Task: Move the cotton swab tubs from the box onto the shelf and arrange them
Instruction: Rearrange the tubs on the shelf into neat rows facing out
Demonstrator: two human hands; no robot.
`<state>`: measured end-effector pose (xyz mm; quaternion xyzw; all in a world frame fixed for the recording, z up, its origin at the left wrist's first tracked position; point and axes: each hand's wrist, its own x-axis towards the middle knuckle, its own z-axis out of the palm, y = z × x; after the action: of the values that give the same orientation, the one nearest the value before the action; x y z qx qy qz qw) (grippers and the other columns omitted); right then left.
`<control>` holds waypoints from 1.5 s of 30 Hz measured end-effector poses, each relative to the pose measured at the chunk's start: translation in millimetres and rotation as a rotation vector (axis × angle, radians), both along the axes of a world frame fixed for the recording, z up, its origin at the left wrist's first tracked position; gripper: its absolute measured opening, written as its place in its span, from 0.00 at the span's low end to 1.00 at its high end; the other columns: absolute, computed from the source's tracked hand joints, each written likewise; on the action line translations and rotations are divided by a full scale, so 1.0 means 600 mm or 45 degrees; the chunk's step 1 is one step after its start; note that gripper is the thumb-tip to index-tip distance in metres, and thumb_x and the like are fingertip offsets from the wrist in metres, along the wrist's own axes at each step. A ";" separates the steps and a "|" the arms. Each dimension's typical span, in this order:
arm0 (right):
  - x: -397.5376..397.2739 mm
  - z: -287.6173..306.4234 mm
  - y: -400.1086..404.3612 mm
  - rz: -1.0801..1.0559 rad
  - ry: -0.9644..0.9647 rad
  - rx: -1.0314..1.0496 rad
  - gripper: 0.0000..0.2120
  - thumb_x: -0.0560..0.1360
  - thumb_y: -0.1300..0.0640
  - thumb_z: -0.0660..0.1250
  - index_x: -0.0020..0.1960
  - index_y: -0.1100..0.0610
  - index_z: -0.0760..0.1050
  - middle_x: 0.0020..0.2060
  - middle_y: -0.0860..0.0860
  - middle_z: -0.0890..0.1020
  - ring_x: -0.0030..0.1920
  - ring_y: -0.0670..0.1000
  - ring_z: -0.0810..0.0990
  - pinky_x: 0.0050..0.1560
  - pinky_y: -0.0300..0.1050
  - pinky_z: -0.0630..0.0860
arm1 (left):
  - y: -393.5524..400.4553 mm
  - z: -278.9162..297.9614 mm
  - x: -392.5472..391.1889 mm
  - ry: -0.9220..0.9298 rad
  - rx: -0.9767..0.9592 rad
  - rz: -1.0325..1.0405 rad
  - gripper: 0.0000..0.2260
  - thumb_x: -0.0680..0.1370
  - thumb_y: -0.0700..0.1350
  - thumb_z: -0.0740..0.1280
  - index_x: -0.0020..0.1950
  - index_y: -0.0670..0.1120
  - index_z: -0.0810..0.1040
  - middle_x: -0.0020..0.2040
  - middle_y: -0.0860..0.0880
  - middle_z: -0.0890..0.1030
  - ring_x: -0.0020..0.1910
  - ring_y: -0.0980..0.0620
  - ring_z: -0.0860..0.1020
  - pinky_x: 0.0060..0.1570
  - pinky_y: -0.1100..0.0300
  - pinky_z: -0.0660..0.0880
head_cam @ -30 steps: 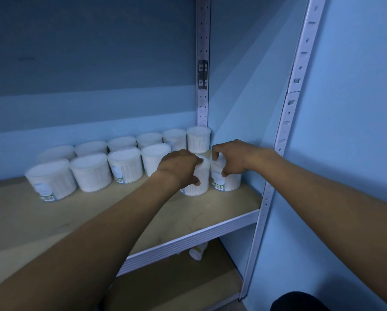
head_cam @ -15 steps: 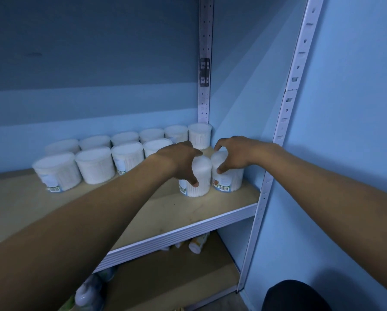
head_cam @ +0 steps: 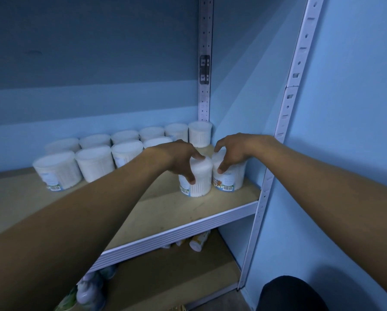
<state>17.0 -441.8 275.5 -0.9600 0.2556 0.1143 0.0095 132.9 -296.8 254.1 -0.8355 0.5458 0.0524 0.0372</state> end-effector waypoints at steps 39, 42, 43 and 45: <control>-0.021 0.023 0.002 0.005 0.249 0.139 0.43 0.69 0.53 0.79 0.77 0.43 0.60 0.76 0.49 0.65 0.73 0.59 0.67 0.70 0.54 0.70 | -0.013 0.027 -0.076 0.198 0.065 0.373 0.46 0.62 0.74 0.71 0.70 0.46 0.73 0.66 0.45 0.76 0.41 0.45 0.85 0.37 0.57 0.81; -0.022 0.023 0.004 -0.008 0.194 0.075 0.44 0.67 0.42 0.79 0.77 0.43 0.61 0.75 0.49 0.67 0.71 0.59 0.70 0.68 0.54 0.72 | -0.009 0.036 -0.070 0.250 0.051 0.336 0.47 0.64 0.70 0.74 0.76 0.49 0.66 0.72 0.48 0.70 0.53 0.45 0.81 0.49 0.53 0.83; -0.023 0.022 0.005 -0.006 0.180 0.040 0.44 0.67 0.40 0.78 0.77 0.43 0.62 0.74 0.49 0.68 0.69 0.58 0.72 0.66 0.54 0.74 | -0.008 0.038 -0.067 0.283 0.049 0.315 0.46 0.64 0.68 0.75 0.77 0.51 0.65 0.73 0.49 0.69 0.56 0.45 0.80 0.50 0.54 0.82; -0.024 0.021 0.007 -0.003 0.161 0.027 0.41 0.67 0.40 0.78 0.76 0.46 0.65 0.71 0.50 0.71 0.66 0.58 0.75 0.63 0.53 0.77 | -0.008 0.037 -0.063 0.349 0.051 0.291 0.44 0.64 0.66 0.77 0.76 0.51 0.67 0.71 0.50 0.70 0.56 0.45 0.80 0.51 0.54 0.82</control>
<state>2.3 -437.9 287.8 -0.9504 0.2555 0.1774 0.0035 95.4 -301.7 276.0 -0.8761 0.4461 0.1806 -0.0269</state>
